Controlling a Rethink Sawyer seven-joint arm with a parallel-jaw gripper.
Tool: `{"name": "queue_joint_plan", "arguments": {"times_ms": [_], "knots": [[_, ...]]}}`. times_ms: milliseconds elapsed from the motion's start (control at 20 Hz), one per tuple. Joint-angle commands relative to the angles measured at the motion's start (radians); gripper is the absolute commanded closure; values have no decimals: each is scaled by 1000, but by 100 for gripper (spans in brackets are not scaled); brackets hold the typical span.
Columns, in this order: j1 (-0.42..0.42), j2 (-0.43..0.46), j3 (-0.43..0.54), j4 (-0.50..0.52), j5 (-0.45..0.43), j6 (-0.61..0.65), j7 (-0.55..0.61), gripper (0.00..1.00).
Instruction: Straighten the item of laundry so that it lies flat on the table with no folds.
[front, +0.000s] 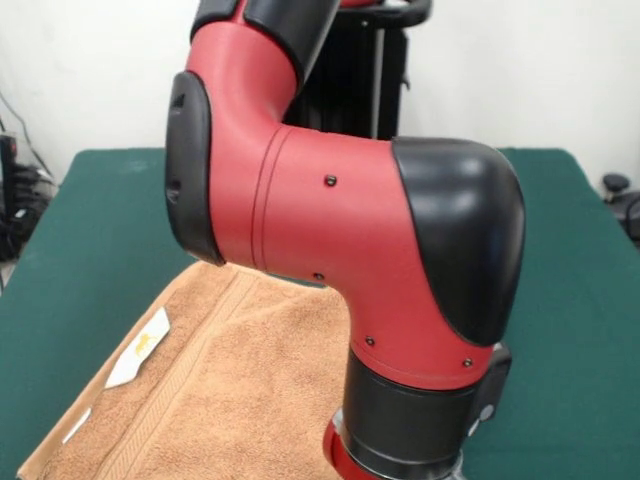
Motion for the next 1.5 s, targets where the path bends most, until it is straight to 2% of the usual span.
{"name": "queue_joint_plan", "arguments": {"times_ms": [50, 600, 950, 1500], "knots": [[16, 23, -33, -26, 67, 123, 274, 100], [20, -3, -30, 13, 59, 124, 266, 100], [48, -96, 43, 157, 11, 98, 202, 100], [60, -188, 74, 268, -15, 105, 151, 100]]}}
